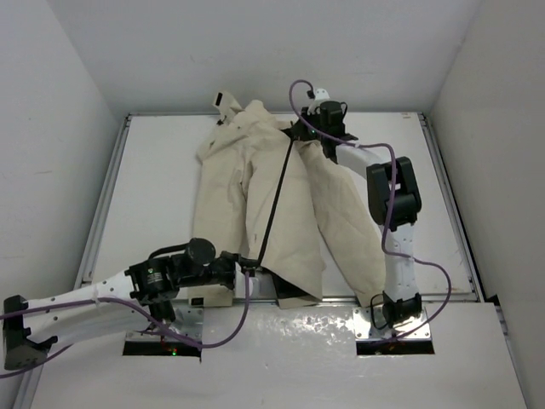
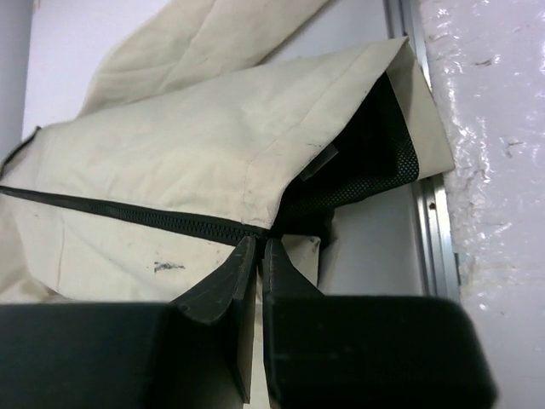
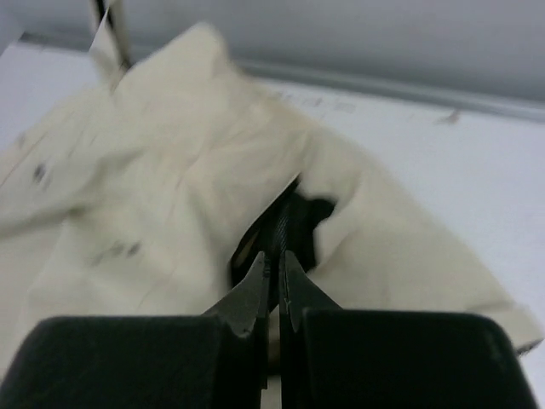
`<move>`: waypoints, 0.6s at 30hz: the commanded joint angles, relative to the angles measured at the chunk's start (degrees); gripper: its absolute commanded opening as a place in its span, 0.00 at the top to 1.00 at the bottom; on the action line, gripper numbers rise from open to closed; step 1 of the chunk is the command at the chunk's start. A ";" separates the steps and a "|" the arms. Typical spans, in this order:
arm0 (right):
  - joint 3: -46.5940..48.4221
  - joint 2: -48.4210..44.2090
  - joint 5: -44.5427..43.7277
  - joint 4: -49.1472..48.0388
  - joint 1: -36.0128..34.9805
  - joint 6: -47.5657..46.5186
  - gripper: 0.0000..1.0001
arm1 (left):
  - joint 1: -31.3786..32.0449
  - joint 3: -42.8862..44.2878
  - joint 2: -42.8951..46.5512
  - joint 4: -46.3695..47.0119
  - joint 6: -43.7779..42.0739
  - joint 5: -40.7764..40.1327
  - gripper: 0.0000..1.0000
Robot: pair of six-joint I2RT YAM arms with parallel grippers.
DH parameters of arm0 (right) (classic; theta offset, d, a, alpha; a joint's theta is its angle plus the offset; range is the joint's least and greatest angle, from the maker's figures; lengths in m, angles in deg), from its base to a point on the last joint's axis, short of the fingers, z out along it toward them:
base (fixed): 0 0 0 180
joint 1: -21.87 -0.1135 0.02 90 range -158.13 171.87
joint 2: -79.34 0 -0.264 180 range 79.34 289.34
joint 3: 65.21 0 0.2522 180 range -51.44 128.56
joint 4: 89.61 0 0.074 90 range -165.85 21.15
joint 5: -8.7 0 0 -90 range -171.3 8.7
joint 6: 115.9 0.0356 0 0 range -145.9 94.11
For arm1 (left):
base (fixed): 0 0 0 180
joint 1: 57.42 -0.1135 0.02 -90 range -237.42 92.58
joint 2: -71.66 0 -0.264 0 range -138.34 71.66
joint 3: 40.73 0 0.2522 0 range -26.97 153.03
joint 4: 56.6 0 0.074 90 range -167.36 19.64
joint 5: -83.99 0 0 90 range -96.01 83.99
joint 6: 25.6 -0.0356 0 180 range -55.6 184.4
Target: Zip up the jacket
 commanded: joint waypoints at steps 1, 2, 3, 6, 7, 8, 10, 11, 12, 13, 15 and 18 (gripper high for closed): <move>14.38 4.28 -12.75 -1.58 4.99 -0.32 1.00 | 0.68 2.58 2.51 -7.09 4.77 5.47 1.00; 17.40 5.78 -12.75 -1.05 5.44 -0.49 1.00 | 0.68 2.58 3.13 -7.53 5.55 5.21 1.00; 20.38 7.36 -12.75 -0.61 5.79 -0.67 1.00 | 0.60 2.66 3.39 -8.23 5.82 4.86 1.00; 31.20 13.16 -14.59 0.36 7.02 -1.72 1.00 | 0.51 3.10 3.84 -9.55 6.62 4.33 1.00; 34.10 14.83 -15.64 -0.07 7.54 -1.81 1.00 | 0.42 3.71 4.01 -10.86 6.70 4.06 1.00; 34.65 15.11 -16.00 -0.60 7.90 -1.46 1.00 | 0.33 4.15 4.10 -12.01 6.62 3.80 1.00; 33.26 14.50 -14.17 -3.06 8.78 0.47 1.00 | 0.24 5.21 4.54 -14.20 5.31 3.27 1.00; 31.85 13.80 -12.94 -4.02 8.87 0.99 1.00 | 0.24 5.39 4.71 -14.65 4.78 2.05 1.00; 28.45 12.92 -10.14 -5.86 8.95 1.44 1.00 | 0.24 5.22 4.98 -14.48 3.20 1.78 1.00; 26.41 10.91 -5.68 -6.84 8.96 2.05 1.00 | 0.24 5.13 4.98 -13.52 2.32 2.12 1.00; 20.17 9.14 -0.13 -10.26 8.78 7.22 1.00 | 0.24 4.07 4.81 -12.37 0.65 2.74 1.00; 14.11 5.89 7.27 -9.14 7.38 9.35 0.65 | 0.24 4.07 3.93 -14.90 -1.72 3.36 1.00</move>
